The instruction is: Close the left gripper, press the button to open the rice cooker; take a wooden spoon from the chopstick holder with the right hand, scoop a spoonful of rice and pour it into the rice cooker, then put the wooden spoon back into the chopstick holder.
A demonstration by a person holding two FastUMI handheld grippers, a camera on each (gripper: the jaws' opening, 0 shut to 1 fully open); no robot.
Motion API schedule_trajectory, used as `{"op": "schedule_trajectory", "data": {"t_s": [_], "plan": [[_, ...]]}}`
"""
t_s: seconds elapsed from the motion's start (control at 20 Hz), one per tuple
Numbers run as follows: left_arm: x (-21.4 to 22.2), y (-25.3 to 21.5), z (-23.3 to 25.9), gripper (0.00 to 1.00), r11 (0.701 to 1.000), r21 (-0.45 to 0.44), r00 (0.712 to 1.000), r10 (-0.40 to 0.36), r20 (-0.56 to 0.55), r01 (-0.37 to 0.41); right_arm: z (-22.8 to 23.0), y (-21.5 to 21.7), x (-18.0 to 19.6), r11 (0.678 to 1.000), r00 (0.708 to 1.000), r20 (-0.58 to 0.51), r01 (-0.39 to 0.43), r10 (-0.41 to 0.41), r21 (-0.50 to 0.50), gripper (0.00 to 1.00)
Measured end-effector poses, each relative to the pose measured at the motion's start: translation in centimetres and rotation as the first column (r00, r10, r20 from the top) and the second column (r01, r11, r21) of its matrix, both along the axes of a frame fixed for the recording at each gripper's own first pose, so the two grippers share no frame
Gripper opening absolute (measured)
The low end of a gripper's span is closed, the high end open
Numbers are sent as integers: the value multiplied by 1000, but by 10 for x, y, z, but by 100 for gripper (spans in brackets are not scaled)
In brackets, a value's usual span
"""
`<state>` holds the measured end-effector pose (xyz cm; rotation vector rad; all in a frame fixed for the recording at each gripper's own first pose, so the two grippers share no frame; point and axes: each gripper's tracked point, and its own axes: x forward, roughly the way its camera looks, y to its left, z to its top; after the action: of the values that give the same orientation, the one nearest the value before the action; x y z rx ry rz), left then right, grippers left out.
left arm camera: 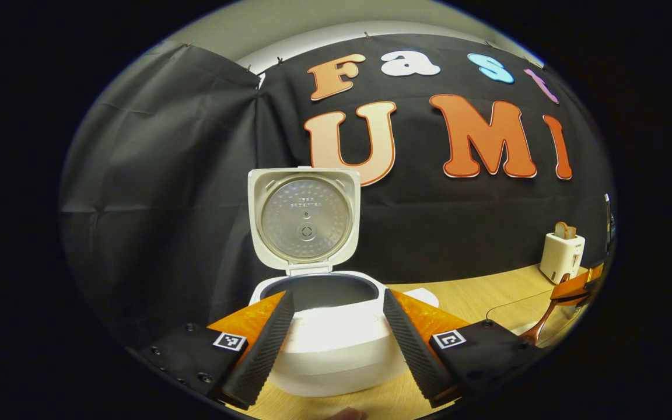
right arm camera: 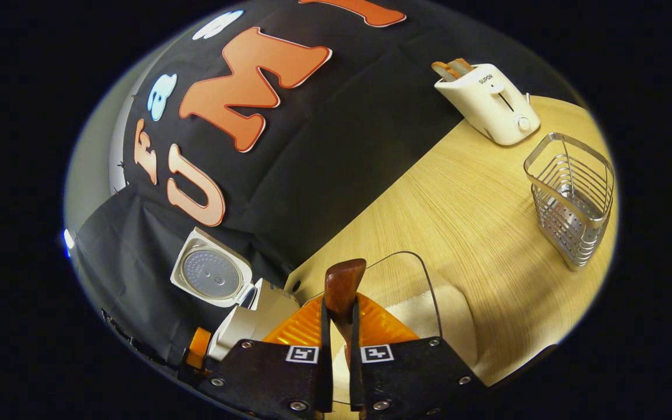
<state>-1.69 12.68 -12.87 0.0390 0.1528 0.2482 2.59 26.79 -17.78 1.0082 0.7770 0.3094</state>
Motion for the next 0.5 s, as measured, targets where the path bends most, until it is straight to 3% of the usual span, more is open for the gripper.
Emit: {"op": "schedule_trajectory", "data": {"t_s": [0.25,0.5], "plan": [[-2,2,-2,100,1000,-8,1000,4,-5,-4,-2,1,2,999,999,-52,7,-4,52,12],[-3,5,-3,100,1000,-17,1000,10,-5,-10,-1,6,5,982,991,-135,33,-8,186,12]]}}
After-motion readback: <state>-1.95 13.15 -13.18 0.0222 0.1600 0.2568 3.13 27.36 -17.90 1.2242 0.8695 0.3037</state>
